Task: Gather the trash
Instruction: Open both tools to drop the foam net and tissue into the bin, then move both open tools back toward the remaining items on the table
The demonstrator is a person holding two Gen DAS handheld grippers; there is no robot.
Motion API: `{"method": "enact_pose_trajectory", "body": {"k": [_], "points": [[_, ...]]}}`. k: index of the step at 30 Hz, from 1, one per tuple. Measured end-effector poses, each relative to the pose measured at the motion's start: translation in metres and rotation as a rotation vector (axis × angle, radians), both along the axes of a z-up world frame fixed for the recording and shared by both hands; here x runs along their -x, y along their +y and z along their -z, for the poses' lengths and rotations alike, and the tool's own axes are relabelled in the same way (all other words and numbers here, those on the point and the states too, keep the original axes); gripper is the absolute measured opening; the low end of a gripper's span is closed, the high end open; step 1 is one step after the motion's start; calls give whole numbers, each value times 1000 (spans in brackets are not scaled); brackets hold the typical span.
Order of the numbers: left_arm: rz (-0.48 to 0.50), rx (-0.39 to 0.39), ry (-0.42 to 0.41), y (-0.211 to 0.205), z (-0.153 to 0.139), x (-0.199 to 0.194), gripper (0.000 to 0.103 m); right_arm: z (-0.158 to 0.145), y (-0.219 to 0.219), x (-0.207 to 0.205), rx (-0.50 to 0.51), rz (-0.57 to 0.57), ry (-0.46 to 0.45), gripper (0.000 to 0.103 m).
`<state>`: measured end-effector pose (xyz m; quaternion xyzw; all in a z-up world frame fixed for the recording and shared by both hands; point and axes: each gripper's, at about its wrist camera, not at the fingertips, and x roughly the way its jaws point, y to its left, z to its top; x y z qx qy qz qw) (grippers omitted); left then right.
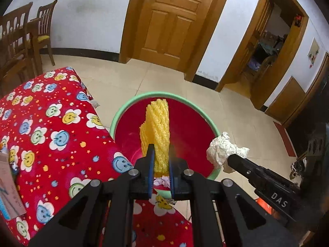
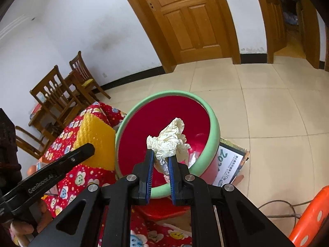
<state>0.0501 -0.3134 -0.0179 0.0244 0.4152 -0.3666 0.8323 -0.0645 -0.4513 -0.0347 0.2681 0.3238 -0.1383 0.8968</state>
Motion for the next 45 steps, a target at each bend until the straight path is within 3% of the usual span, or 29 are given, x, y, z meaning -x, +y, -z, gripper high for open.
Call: {"method": "enact_pose_trajectory", "body": {"k": [6, 8, 10, 18, 23, 45], "points": [[-9, -11, 18, -4, 9, -4, 13, 5, -4, -6, -11, 0, 11, 19], [-16, -22, 16, -3, 9, -4, 33, 6, -5, -7, -23, 0, 10, 24], [-29, -21, 9, -1, 8, -3, 40, 7, -6, -7, -29, 0, 7, 31], [-71, -7, 17, 14, 2, -4, 43, 1, -3, -3, -41, 1, -13, 34], [-116, -6, 1, 31, -7, 0, 51, -4, 5, -2, -41, -23, -24, 34], [-351, 29, -43, 156, -41, 10, 54, -30, 78, -16, -22, -181, -50, 45]]}}
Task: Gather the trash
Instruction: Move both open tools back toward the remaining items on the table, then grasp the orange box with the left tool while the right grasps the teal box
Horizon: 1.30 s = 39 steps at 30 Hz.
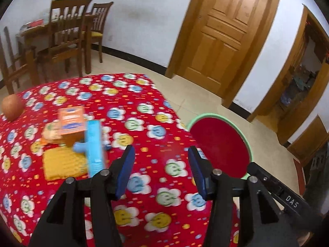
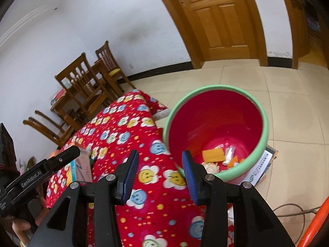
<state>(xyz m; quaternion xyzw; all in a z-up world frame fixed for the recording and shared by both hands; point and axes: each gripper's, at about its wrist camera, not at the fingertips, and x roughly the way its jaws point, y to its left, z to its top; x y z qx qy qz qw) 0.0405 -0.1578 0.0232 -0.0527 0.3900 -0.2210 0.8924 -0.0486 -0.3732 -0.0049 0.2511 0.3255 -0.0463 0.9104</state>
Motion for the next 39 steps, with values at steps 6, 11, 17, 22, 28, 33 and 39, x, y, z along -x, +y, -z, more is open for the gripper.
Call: {"method": "enact_pose_trajectory", "body": {"k": [6, 11, 17, 22, 28, 33, 39], "points": [[-94, -4, 6, 40, 2, -3, 58, -5, 29, -10, 10, -61, -2, 47], [-164, -30, 17, 70, 7, -4, 59, -7, 54, -20, 17, -108, 0, 50], [-248, -34, 46, 108, 16, -7, 61, -9, 86, -34, 28, -164, 9, 54], [-310, -42, 66, 134, 23, -11, 61, -8, 113, -45, 47, -214, 21, 55], [-362, -41, 85, 157, 31, -15, 61, -6, 143, -61, 69, -275, 40, 56], [-383, -33, 100, 171, 36, -19, 61, -1, 165, -74, 87, -317, 61, 56], [-397, -23, 115, 179, 41, -25, 61, 10, 185, -91, 98, -355, 94, 56]]}}
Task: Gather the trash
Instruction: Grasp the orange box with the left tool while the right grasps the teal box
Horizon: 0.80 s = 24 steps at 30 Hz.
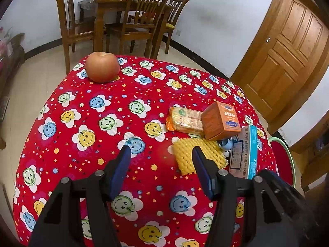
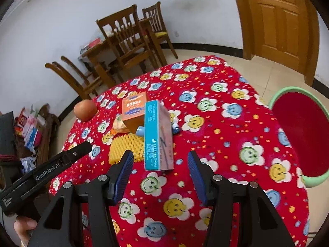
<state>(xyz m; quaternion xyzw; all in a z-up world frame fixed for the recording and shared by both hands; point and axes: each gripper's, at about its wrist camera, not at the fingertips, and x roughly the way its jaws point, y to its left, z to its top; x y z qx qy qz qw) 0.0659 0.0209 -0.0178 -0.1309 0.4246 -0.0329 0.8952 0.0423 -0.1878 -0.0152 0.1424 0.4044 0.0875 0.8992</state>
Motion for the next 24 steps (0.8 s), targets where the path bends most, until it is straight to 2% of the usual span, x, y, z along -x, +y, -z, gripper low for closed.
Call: {"method": "enact_pose_trajectory", "body": {"k": [8, 9, 11, 13, 24], "points": [[5, -3, -1, -1, 0, -6, 61, 9, 9, -13, 10, -21, 15, 54], [5, -3, 0, -2, -1, -7, 61, 9, 9, -14, 14, -24, 15, 50], [7, -3, 0, -4, -1, -8, 61, 9, 10, -14, 25, -36, 15, 32], [11, -5, 0, -7, -2, -11, 61, 9, 10, -14, 32, -44, 11, 21], [76, -30, -22, -41, -13, -24, 65, -7, -17, 0, 13, -17, -53, 21]]}}
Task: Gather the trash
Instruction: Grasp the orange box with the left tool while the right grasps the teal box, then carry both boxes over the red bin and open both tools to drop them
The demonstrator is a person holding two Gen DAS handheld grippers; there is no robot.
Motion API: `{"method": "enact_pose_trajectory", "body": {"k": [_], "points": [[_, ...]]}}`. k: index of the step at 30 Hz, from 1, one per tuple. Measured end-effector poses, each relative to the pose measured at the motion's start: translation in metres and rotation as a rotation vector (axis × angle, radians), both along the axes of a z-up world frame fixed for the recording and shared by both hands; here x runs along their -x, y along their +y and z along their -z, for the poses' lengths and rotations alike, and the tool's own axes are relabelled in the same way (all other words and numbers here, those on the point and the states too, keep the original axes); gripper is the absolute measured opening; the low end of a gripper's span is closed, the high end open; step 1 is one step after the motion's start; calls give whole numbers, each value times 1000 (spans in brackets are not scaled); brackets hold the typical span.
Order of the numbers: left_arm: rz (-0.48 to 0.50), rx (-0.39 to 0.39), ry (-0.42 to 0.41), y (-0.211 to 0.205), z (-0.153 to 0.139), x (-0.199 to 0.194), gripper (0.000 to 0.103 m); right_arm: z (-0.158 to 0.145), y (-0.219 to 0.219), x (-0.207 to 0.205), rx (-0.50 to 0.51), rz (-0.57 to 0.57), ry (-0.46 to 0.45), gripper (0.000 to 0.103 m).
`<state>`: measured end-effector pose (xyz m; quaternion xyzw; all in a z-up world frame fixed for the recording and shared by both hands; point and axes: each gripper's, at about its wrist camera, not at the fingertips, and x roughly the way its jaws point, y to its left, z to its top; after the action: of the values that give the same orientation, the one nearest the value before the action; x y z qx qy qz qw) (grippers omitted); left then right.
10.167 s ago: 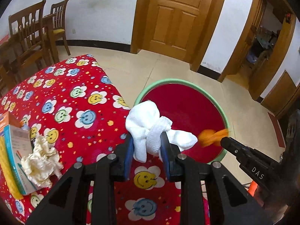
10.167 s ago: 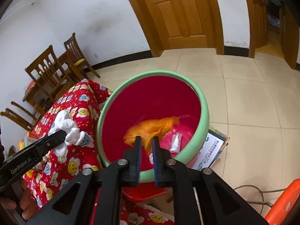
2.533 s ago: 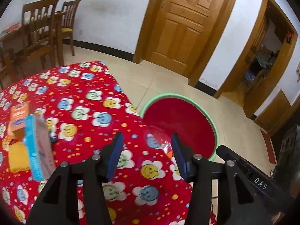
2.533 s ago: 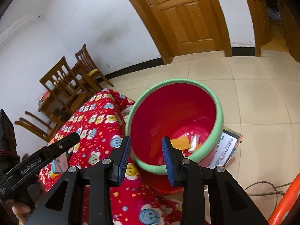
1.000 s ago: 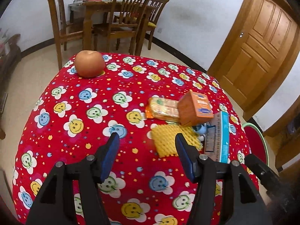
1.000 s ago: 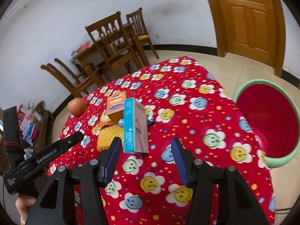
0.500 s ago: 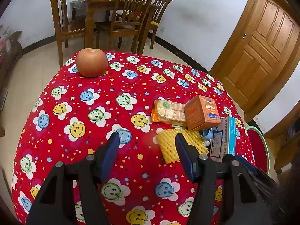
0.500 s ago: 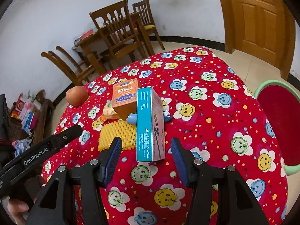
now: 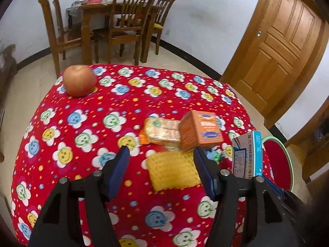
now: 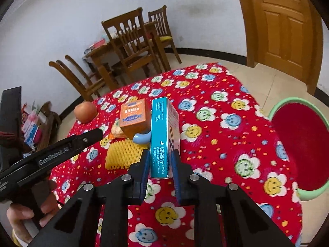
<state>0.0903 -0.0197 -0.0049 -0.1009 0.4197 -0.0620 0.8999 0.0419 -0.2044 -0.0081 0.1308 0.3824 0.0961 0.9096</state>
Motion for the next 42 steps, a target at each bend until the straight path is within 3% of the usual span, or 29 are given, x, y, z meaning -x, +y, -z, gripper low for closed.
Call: {"method": "enact_pose_trajectory", "body": {"k": [15, 22, 24, 25, 32, 42], "points": [[103, -86, -7, -63, 2, -32, 67, -4, -55, 19, -41, 101, -10, 21], [85, -119, -2, -73, 12, -41, 67, -5, -74, 29, -55, 140, -16, 21], [82, -125, -7, -73, 13, -42, 61, -5, -81, 30, -60, 154, -18, 21], [82, -126, -5, -74, 14, -43, 52, -5, -84, 31, -62, 161, -19, 21], [81, -92, -12, -72, 7, -39, 52, -5, -112, 37, -78, 217, -27, 21], [170, -47, -108, -99, -31, -15, 51, -3, -150, 49, -92, 303, -36, 21]]}}
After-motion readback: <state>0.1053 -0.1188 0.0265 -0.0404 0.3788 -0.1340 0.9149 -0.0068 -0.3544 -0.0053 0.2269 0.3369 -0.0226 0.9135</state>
